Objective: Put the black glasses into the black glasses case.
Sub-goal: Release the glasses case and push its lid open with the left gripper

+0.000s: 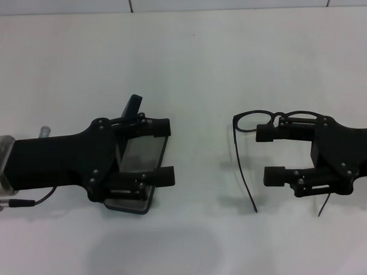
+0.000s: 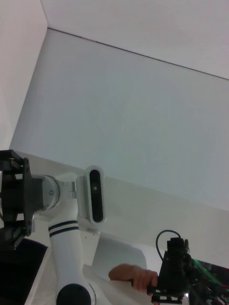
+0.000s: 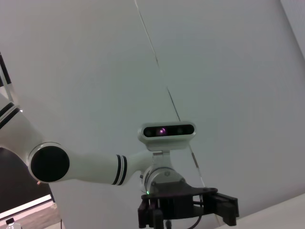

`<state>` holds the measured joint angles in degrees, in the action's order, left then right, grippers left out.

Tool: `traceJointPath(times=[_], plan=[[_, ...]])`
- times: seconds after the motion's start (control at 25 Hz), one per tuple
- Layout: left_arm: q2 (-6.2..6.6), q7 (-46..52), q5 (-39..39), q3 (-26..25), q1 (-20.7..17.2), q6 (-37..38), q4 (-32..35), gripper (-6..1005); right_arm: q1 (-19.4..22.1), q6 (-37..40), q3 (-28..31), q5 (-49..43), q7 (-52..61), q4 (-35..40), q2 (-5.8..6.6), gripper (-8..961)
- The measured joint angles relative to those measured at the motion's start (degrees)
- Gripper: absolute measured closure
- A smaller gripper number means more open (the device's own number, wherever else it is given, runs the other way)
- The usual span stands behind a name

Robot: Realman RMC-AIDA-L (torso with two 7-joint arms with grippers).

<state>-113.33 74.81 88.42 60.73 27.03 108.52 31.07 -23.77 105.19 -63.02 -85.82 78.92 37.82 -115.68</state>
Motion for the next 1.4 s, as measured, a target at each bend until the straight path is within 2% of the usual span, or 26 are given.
traceJointPath(times=[0.48, 0.64, 0.72, 0.76, 0.84, 0.92, 0.96, 1.0, 1.08, 1.12, 1.2, 1.24, 1.32, 1.4], plan=[[-0.54, 0.36, -0.61, -2.06, 0.06, -0.98, -0.16, 180, 0.24, -2.92, 0.42, 0.34, -0.58, 0.01, -0.03, 157], [-1.29, 4.36, -1.24, -2.82, 0.03, -1.91, 2.47, 199, 0.87, -3.31, 0.83, 0.40, -1.29, 0.02, 0.05, 158], [-1.73, 10.60, -0.54, -3.53, -0.05, -3.97, 7.09, 208, 1.30, -3.75, 1.68, 0.41, -1.63, 0.02, 0.18, 158], [-2.31, 19.04, 1.95, -3.88, -0.23, -6.24, 14.42, 213, 1.51, -3.90, 2.31, 0.37, -1.70, 0.02, 0.24, 158], [-3.00, 29.15, 5.83, -3.95, -0.46, -8.24, 23.43, 222, 2.21, -4.04, 3.94, 0.16, -1.91, -0.07, 0.45, 158], [-4.55, 44.28, 13.63, -3.69, -0.97, -10.55, 39.57, 232, 2.98, -4.03, 5.16, 0.11, -2.10, -0.10, 0.59, 158], [-5.12, 49.26, 17.98, -3.25, -1.17, -11.17, 45.63, 237, 3.99, -3.93, 6.46, 0.11, -2.23, -0.11, 0.67, 158], [-5.95, 56.99, 24.23, -2.13, -1.41, -12.08, 54.15, 241, 4.61, -3.87, 7.31, 0.11, -2.34, -0.14, 0.68, 158], [-6.60, 68.20, 35.85, 2.94, -1.71, -13.54, 67.01, 251, 5.77, -3.73, 8.45, 0.17, -2.81, -0.48, 0.67, 158], [-6.60, 72.59, 40.48, 5.99, -1.81, -14.12, 71.14, 255, 6.32, -3.72, 8.71, 0.43, -3.25, -0.74, 0.67, 158], [-6.48, 81.11, 49.31, 13.16, -1.73, -15.17, 77.16, 262, 7.41, -3.67, 9.21, 1.04, -4.08, -1.36, 0.71, 158], [-6.49, 83.46, 52.40, 15.54, -1.68, -15.41, 78.08, 263, 7.76, -3.63, 9.61, 1.15, -4.41, -1.74, 0.72, 158], [-6.52, 89.03, 59.96, 22.19, -1.41, -16.55, 77.88, 266, 8.09, -3.39, 10.40, 1.27, -5.20, -2.87, 0.76, 157], [-6.60, 91.87, 63.83, 26.21, -1.12, -17.31, 76.02, 269, 8.11, -3.16, 10.81, 1.34, -5.75, -3.60, 0.83, 157]])
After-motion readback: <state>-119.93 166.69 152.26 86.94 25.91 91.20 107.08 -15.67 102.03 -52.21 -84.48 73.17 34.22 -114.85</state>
